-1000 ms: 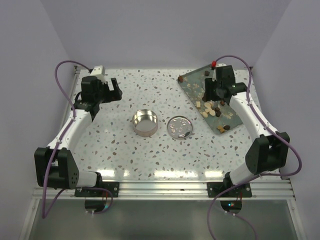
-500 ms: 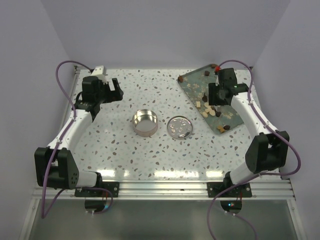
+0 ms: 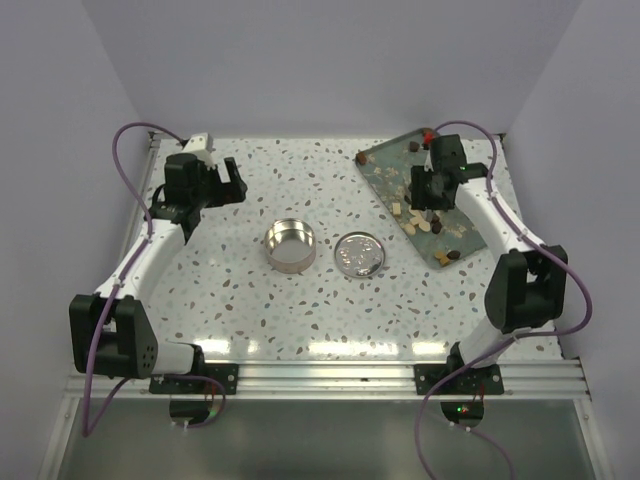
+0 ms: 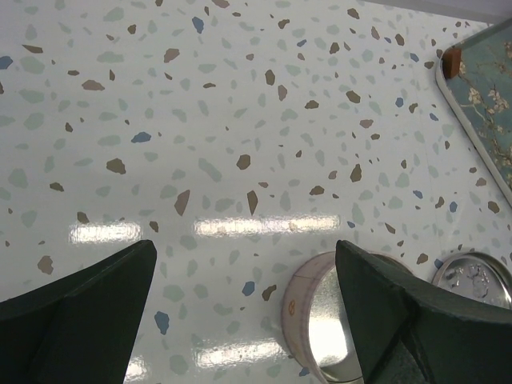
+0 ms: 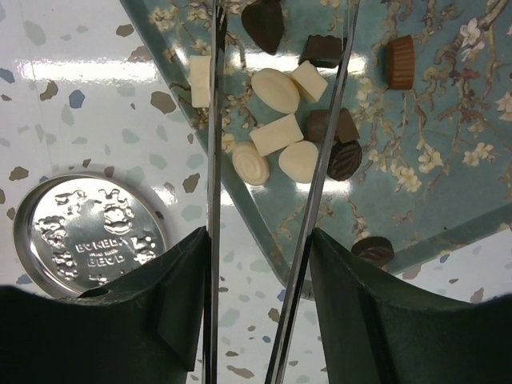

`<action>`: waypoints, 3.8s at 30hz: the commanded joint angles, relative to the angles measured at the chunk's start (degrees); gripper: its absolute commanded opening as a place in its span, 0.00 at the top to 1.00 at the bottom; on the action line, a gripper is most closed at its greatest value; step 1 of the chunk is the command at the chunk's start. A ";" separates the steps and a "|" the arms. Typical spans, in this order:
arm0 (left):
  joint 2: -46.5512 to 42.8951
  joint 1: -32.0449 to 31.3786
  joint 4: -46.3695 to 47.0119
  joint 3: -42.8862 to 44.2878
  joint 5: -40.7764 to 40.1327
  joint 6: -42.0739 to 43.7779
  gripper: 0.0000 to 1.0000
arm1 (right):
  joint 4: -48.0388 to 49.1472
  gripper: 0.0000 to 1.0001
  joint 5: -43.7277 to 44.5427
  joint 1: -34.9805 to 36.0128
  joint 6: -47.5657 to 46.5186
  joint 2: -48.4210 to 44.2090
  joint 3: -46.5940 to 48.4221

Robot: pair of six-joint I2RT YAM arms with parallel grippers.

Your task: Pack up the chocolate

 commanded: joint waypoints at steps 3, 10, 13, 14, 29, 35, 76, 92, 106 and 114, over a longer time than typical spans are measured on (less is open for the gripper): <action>0.05 -0.32 1.98 0.02 0.67 -0.67 0.00 | 3.75 0.48 -2.11 -0.16 1.26 2.35 3.07; 0.84 -0.32 2.24 0.19 0.68 -0.85 0.00 | 4.62 0.52 -2.11 -0.07 1.35 5.16 4.92; 1.19 -0.32 2.59 0.19 0.68 -0.85 0.00 | 5.06 0.53 -1.67 -0.16 1.26 5.52 5.18; 1.37 -0.32 2.51 0.19 0.76 -0.85 0.00 | 5.15 0.53 -1.67 -0.16 1.26 5.87 5.27; 2.07 -0.32 3.12 -0.42 1.38 -1.29 0.00 | 3.84 0.73 -1.23 -0.16 1.88 6.49 7.21; 1.81 -0.32 3.04 -0.51 1.38 -1.38 0.00 | 3.22 0.80 -0.88 -0.16 1.26 5.43 7.82; 0.75 -1.20 0.75 -0.95 -1.52 -1.90 0.00 | -7.85 0.78 -5.71 35.87 1.62 2.44 19.07; 0.84 -1.20 0.75 -1.39 -1.70 -1.73 0.00 | -8.03 0.61 -5.71 36.40 1.26 2.71 18.80; 1.63 -1.20 0.58 -1.04 -1.87 -1.38 0.00 | -5.83 0.61 -2.47 24.20 2.76 1.30 20.30; 1.98 -1.20 0.57 -0.77 -2.49 -1.11 0.00 | -6.27 0.61 0.52 14.09 -1.02 -0.28 16.62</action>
